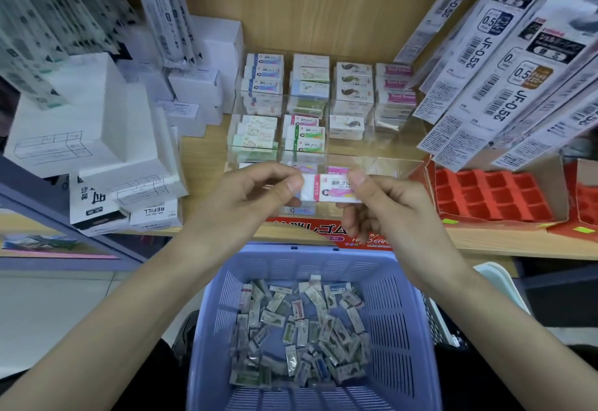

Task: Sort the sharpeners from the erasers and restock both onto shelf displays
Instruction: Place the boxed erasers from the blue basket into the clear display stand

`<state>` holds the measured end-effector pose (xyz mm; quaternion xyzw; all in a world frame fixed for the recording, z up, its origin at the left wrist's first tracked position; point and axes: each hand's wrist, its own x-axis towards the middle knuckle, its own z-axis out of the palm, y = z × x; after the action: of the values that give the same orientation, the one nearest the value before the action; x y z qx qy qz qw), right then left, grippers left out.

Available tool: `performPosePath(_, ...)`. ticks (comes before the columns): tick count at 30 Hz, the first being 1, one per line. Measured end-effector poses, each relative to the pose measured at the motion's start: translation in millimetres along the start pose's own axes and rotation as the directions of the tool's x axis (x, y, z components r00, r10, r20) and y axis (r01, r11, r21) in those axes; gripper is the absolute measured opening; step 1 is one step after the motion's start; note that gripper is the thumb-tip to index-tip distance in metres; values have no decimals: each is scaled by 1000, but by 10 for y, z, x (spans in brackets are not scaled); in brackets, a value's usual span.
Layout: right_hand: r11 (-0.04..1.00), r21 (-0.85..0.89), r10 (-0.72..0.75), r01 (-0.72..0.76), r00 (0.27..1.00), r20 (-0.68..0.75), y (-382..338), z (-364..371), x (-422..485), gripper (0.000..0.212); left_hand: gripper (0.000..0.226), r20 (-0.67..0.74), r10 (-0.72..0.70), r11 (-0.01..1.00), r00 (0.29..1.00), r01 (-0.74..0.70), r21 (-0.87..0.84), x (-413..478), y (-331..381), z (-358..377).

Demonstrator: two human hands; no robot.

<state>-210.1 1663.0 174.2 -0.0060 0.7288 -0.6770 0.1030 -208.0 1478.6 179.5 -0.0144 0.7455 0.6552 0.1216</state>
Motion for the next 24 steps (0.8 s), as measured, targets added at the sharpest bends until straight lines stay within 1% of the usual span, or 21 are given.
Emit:
performPosePath(3,1000,1,17,-17,1000,-5,6,-8,9,40,19,9,-14,999,1000,15,-32,29,-10,29)
performPosePath(6,1000,19,6,-5,1000,-13,6,-28,9,42,12,-4,6,999,1000,-7,-44,56,-13,47)
performPosePath(8,996,-45,-75,74,997,-17,-1,-54,0,33,12,-23,16,999,1000,-17,-43,70,-17,47)
performPosePath(9,985,-105,-135,134,991,-2,2,-72,-7,23,12,-30,15,999,999,-16,-43,75,-21,47)
performPosePath(10,969,-169,-180,182,983,27,8,-83,-17,19,13,-35,14,999,999,-15,-38,79,-28,47)
performPosePath(11,941,-253,-217,224,975,52,31,-91,-22,26,13,-37,9,999,999,-10,-34,84,-34,49)
performPosePath(13,849,-434,-295,302,952,85,95,-100,-13,36,14,-39,-1,999,999,-1,-35,93,-51,51)
performPosePath(15,753,-556,-372,352,925,81,150,-100,8,36,14,-43,-1,999,999,-1,-34,110,-68,53)
performPosePath(18,633,-669,-460,389,884,78,194,-128,46,34,13,-52,7,1000,999,-7,-13,130,-105,59)
performPosePath(20,619,-684,-444,386,890,101,199,-150,60,35,13,-55,10,1000,998,-10,4,142,-138,71)
performPosePath(23,687,-635,-345,353,928,142,198,-182,67,38,16,-60,16,1000,998,-14,22,174,-187,86)
performPosePath(24,698,-626,-339,348,930,140,201,-192,65,38,17,-66,15,999,998,-13,30,188,-194,85)
